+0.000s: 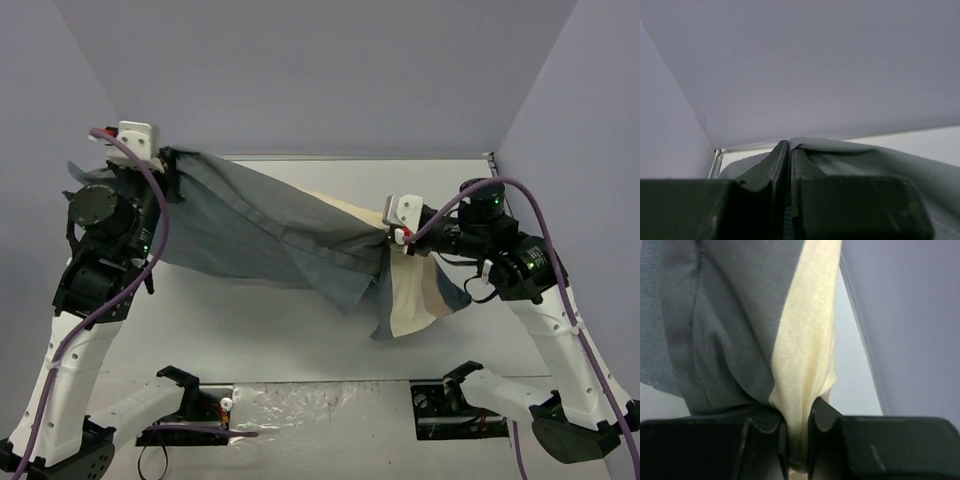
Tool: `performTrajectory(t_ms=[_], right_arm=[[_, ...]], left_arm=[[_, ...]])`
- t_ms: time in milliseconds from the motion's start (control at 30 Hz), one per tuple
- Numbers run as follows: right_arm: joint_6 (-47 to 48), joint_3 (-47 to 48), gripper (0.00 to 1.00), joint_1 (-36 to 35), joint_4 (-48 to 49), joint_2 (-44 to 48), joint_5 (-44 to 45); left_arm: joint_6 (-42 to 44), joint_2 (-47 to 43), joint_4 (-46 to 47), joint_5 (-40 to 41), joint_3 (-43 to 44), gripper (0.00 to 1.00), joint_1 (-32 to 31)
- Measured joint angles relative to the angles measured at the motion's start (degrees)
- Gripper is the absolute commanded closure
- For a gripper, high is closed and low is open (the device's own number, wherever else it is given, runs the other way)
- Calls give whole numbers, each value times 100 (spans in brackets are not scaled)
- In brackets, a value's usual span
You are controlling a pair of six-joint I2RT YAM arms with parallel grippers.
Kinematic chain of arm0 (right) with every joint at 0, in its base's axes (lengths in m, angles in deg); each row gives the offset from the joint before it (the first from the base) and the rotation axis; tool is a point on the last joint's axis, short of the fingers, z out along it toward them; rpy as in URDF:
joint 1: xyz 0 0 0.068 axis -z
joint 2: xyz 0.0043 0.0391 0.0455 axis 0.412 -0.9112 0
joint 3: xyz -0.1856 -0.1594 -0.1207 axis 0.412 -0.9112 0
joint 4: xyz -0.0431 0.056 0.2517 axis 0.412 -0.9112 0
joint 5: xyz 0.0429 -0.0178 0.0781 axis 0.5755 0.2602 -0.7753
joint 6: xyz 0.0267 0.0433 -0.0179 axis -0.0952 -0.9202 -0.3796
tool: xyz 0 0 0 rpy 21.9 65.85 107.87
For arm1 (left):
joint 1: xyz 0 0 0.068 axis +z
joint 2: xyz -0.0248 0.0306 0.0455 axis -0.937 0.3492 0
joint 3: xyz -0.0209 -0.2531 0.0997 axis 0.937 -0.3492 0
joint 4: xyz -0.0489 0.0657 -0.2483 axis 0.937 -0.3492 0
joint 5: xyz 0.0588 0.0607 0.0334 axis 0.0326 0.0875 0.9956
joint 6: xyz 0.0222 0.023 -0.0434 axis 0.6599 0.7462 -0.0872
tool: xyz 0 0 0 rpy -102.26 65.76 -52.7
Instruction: Remove the pillowcase from the pillow
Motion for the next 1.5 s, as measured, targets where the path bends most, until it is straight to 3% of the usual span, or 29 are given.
performTrajectory(t_ms=[133, 267, 400, 600, 700, 733, 800, 833, 867, 967, 1000, 1167, 1267, 1333, 1400, 1500], right_arm=[[-525, 522, 100, 48, -136, -459, -1209], [-1392, -424, 100, 238, 885, -883, -1683], [-2376, -1646, 96, 619, 2205, -1864, -1729], [-3300, -1888, 93, 1438, 3086, -3423, -1241], [-3499, -1888, 84, 1749, 3073, -3574, -780], [-3552, -1888, 72, 1847, 3095, -3576, -662], [-3604, -1832, 54, 2061, 3156, -3567, -409], [-3595, -1786, 50, 2188, 3195, -3554, -291], [-3534, -1735, 46, 2302, 3224, -3504, -192], [-3279, -1635, 32, 2546, 3154, -3128, 28], [-3161, -1587, 26, 2588, 3064, -2916, 68], [-1917, -621, 23, 2588, 2065, -1834, -664], [-1322, -240, 23, 2031, 1486, -1377, -992], [-1163, -538, 23, 1119, 1279, -1097, -914], [-1217, -1067, 11, 319, 1167, -922, -710], [-1687, -1893, 13, -66, 1102, -828, -146]], left_arm=[[-68, 120, 553, 271, 404, 98, 0], [-37, 407, 920, 533, 501, 98, 0], [-136, 1329, 1384, 560, 186, 98, -4], [-638, 3600, 2312, 468, -39, 98, 24], [-981, 4555, 2559, 293, -2, 98, 7], [-1088, 4809, 2597, 225, 125, 97, -13], [-1228, 5176, 2562, 131, 535, 71, -70], [-1263, 5287, 2500, 81, 765, 57, -92], [-1298, 5331, 2428, 48, 960, 37, -114], [-1283, 5163, 2055, -22, 1255, 11, -153], [-1246, 5029, 1912, -74, 1294, 9, -157], [-1196, 3919, 981, -625, 1316, 9, -138], [-1484, 3016, 566, -1152, 1189, 9, -131], [-1733, 2332, 400, -1460, 793, 9, -227], [-1952, 1797, 308, -1628, 151, 9, -516], [-2135, 1309, 22, -1665, -859, 9, -1270]])
